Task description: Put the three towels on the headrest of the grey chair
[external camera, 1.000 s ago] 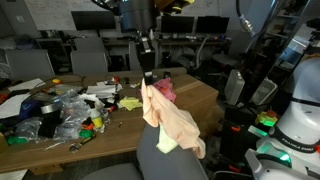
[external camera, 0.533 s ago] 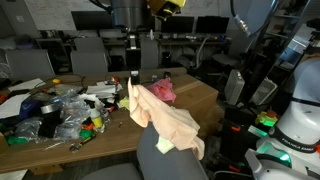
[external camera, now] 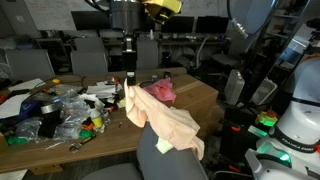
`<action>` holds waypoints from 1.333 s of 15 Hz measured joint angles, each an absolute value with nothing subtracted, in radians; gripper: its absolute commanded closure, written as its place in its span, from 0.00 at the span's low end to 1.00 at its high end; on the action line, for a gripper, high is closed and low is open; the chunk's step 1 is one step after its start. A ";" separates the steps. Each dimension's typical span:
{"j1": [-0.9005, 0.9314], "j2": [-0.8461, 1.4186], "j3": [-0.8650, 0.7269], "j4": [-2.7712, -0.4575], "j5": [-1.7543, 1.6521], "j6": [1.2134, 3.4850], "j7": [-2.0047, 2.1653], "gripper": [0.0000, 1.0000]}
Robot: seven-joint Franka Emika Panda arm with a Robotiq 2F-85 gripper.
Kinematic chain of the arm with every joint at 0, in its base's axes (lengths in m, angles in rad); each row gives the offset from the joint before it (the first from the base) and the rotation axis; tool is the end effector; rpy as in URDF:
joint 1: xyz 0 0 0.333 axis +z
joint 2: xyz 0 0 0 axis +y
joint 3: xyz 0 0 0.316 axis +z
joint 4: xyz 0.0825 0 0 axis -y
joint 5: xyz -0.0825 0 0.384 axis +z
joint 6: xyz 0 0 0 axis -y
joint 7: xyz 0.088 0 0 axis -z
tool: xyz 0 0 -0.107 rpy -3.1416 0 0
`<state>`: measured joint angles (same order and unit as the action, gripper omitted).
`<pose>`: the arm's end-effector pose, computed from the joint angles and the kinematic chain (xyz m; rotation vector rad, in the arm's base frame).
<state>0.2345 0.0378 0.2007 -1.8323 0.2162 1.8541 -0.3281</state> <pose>0.5125 0.2552 0.5052 -2.7499 -1.0053 0.0395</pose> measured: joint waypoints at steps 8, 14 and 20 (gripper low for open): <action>0.235 0.059 0.206 -1.841 0.216 1.877 -0.312 1.00; 0.235 0.061 0.213 -1.842 0.217 1.917 -0.285 1.00; 0.236 0.061 0.220 -1.843 0.259 1.969 -0.273 1.00</action>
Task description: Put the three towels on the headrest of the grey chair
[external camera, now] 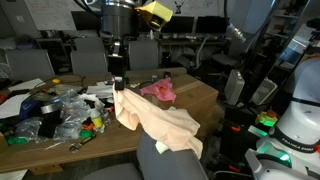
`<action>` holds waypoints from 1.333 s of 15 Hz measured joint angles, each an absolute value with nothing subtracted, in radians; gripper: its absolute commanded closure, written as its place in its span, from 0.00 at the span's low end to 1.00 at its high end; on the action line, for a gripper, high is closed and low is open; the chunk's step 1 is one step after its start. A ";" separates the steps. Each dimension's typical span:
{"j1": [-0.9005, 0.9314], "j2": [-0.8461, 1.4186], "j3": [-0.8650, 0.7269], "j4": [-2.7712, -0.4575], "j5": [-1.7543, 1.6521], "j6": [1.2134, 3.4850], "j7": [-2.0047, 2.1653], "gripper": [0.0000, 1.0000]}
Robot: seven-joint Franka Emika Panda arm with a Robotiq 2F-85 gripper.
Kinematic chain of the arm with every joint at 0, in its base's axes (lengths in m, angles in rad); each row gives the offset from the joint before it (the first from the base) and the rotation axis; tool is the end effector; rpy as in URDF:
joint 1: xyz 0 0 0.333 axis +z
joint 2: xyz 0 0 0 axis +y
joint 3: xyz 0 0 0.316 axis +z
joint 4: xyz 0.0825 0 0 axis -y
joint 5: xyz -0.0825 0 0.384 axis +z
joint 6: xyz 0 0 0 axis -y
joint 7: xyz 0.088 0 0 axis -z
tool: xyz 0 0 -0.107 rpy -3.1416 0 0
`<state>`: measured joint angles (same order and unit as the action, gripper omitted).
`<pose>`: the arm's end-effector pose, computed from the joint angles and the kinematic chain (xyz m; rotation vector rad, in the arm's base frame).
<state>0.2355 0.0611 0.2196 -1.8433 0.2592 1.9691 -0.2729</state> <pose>0.5208 0.2706 0.4976 -2.7372 -0.8980 -0.0604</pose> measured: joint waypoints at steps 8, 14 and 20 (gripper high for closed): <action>0.236 0.061 0.224 -1.855 0.279 2.007 -0.273 0.52; 0.235 0.061 0.224 -1.868 0.268 2.021 -0.267 0.06; 0.205 0.045 0.191 -1.880 0.125 2.092 -0.194 0.00</action>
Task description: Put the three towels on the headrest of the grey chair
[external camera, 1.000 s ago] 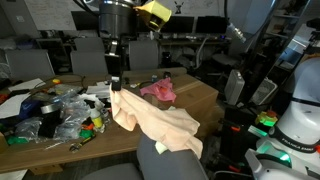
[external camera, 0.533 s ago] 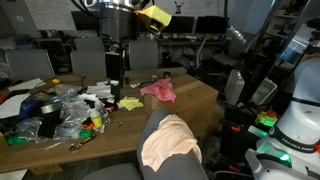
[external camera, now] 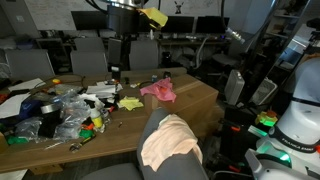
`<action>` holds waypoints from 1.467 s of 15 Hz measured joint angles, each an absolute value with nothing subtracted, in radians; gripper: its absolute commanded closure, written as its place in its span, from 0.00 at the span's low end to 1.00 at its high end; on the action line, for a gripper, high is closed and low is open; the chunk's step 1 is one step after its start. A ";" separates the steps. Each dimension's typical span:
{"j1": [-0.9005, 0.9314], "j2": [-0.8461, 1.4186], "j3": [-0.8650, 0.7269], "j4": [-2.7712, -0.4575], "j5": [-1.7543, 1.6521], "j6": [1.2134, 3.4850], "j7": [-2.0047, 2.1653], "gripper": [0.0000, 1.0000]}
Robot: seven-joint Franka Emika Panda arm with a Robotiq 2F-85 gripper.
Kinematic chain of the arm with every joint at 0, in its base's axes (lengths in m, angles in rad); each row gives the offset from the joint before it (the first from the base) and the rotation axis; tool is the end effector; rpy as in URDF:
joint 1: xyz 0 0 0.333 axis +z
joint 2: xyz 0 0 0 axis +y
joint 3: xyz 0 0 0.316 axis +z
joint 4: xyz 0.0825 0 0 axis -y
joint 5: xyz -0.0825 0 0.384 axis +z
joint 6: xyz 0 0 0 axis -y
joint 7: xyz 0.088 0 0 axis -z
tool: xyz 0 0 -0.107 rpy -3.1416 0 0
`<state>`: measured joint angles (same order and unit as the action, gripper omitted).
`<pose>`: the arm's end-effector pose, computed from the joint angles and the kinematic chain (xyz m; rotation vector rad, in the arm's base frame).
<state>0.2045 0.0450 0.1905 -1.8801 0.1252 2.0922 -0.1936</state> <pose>0.5428 0.2313 0.4991 -2.8883 -0.7907 -0.2319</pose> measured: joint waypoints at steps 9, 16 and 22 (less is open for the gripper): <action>0.069 -0.028 0.065 -1.924 -0.118 2.180 0.051 0.00; -0.052 0.082 -0.057 -1.907 -0.191 2.170 0.223 0.00; -0.103 0.236 -0.125 -1.829 -0.178 2.148 0.261 0.00</action>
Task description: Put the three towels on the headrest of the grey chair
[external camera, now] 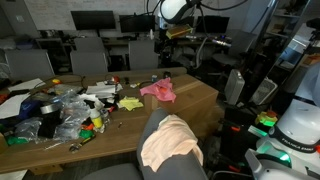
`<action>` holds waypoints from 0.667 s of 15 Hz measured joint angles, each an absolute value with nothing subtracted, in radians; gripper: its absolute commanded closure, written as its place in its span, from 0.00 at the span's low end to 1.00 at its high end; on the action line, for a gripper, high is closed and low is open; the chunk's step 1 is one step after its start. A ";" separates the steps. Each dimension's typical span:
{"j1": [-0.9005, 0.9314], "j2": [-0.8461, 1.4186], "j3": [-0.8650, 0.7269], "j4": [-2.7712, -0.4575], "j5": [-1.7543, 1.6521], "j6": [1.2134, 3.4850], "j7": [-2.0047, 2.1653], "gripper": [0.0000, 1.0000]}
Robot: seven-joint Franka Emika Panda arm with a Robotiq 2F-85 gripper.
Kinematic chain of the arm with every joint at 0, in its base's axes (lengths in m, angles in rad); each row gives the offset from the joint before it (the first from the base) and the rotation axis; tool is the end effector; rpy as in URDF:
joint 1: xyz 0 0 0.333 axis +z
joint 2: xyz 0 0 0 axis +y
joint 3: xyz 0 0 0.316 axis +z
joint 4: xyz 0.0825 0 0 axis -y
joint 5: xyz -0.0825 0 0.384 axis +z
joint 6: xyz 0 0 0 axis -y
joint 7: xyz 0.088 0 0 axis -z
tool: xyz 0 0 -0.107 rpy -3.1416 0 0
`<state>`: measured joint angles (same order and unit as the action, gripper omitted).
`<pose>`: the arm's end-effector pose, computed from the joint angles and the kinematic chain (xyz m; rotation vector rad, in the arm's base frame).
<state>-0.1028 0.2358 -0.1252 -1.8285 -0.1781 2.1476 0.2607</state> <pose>0.6112 -0.1448 0.4143 2.9011 -0.5775 0.1288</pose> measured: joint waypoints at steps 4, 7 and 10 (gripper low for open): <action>-0.114 0.315 -0.129 -1.764 -0.110 2.123 0.256 0.00; -0.116 0.369 -0.128 -1.709 -0.044 2.104 0.244 0.00; -0.129 0.434 -0.128 -1.644 0.012 2.079 0.227 0.00</action>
<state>-0.1289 0.4343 -0.1281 -1.6444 0.0122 2.0791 0.2274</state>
